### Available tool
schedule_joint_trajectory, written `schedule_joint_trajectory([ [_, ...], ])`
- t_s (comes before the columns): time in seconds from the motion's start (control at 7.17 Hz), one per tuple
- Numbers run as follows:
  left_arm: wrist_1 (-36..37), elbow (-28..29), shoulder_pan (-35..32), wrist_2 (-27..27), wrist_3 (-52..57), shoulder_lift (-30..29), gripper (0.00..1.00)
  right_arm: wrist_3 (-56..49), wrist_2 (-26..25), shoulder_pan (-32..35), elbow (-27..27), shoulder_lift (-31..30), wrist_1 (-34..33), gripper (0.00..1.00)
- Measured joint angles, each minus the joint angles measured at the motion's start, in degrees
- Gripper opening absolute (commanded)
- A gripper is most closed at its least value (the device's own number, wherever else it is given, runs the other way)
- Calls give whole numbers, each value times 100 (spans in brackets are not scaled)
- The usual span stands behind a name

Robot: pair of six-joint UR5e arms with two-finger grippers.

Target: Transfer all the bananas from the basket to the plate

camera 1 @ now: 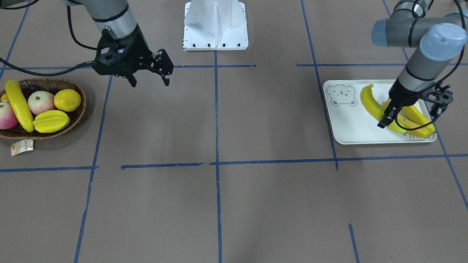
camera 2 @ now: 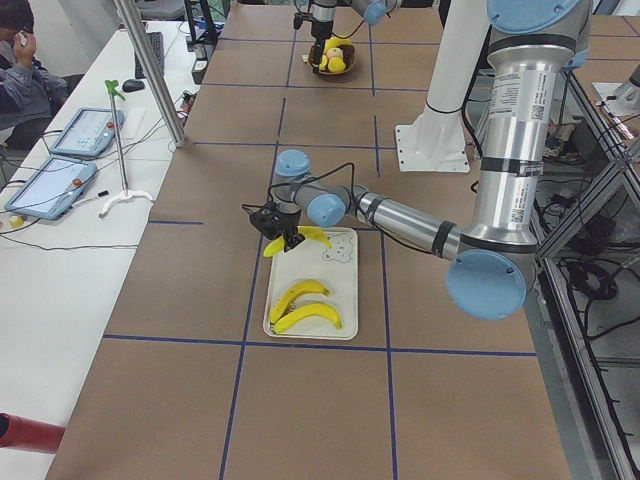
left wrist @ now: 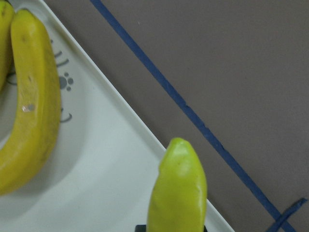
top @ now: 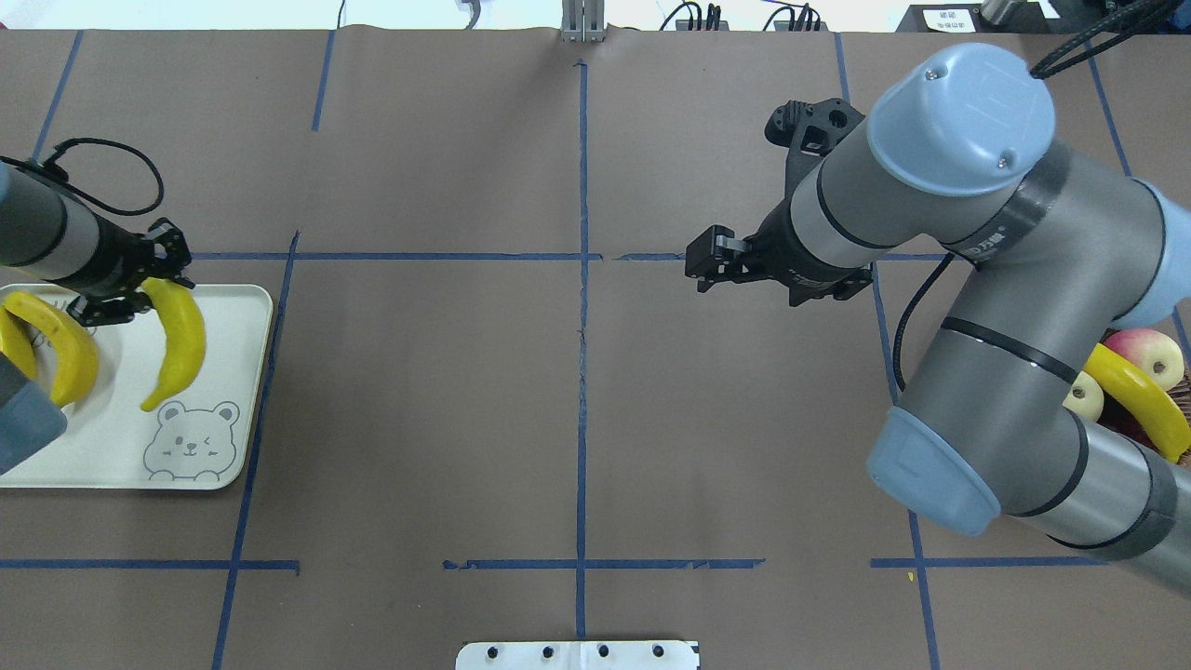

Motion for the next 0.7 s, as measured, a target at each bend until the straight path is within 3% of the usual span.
schedule_joint_trajectory([
  [0.28, -917, 744, -72, -3, -27, 28, 20, -9, 5, 2, 11, 4, -1, 100],
  [0.42, -1251, 1012, -80, -6, -109, 33, 34, -5, 4, -2, 13, 8, 0, 100],
  [0.56, -1408, 1166, -84, -9, -139, 34, 99, -4, 2, -4, 13, 12, 1, 100],
  [0.7, -1506, 1266, -91, -11, -121, 34, 100, -3, 4, -5, 13, 16, -1, 100],
])
